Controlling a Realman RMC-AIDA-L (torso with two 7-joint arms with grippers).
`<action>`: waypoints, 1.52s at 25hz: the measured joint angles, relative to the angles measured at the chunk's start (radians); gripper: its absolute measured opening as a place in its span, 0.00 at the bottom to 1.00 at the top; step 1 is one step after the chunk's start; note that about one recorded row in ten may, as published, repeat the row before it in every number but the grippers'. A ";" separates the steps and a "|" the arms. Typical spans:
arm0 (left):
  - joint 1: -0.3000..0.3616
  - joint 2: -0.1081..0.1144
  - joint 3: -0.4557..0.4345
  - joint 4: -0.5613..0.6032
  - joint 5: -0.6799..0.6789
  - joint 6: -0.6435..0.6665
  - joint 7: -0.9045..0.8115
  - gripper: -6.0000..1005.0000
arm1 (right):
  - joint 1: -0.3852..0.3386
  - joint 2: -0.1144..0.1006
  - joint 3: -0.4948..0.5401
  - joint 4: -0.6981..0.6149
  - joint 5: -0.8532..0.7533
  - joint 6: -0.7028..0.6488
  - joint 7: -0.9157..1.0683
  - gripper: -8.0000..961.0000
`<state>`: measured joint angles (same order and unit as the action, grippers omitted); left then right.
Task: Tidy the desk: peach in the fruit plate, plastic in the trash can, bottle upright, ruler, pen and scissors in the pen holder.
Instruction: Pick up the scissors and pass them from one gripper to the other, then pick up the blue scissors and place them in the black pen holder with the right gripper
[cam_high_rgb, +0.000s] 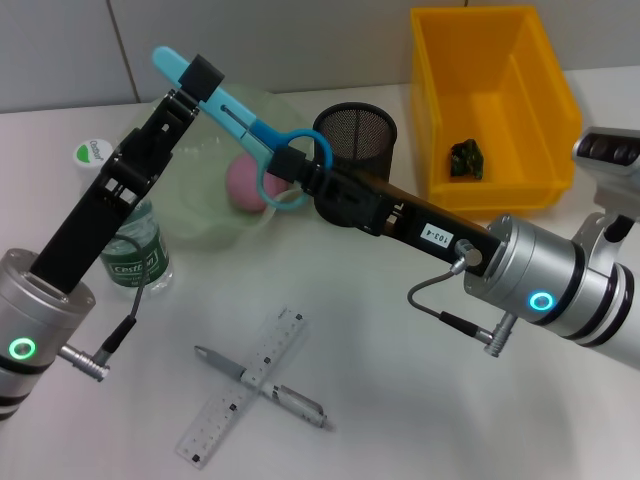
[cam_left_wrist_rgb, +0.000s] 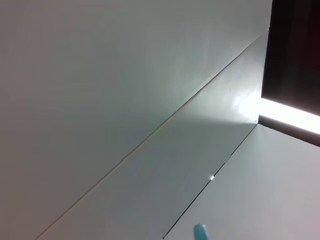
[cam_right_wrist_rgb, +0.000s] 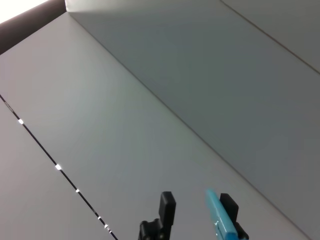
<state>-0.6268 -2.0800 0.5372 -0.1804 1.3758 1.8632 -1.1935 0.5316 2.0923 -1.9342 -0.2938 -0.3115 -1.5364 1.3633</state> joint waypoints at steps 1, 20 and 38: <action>0.002 0.000 0.000 0.003 0.000 0.000 0.001 0.38 | 0.000 0.000 0.000 0.000 0.000 0.000 -0.001 0.10; 0.043 0.001 0.038 0.098 -0.001 -0.002 0.045 0.73 | -0.044 -0.003 0.085 0.006 0.001 -0.082 -0.127 0.10; 0.167 0.022 0.428 0.508 -0.001 -0.065 0.152 0.73 | -0.056 -0.247 0.255 0.015 -0.087 -0.108 -0.168 0.12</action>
<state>-0.4597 -2.0576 0.9653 0.3279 1.3745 1.7980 -1.0412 0.4756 1.8451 -1.6794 -0.2783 -0.3987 -1.6448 1.1954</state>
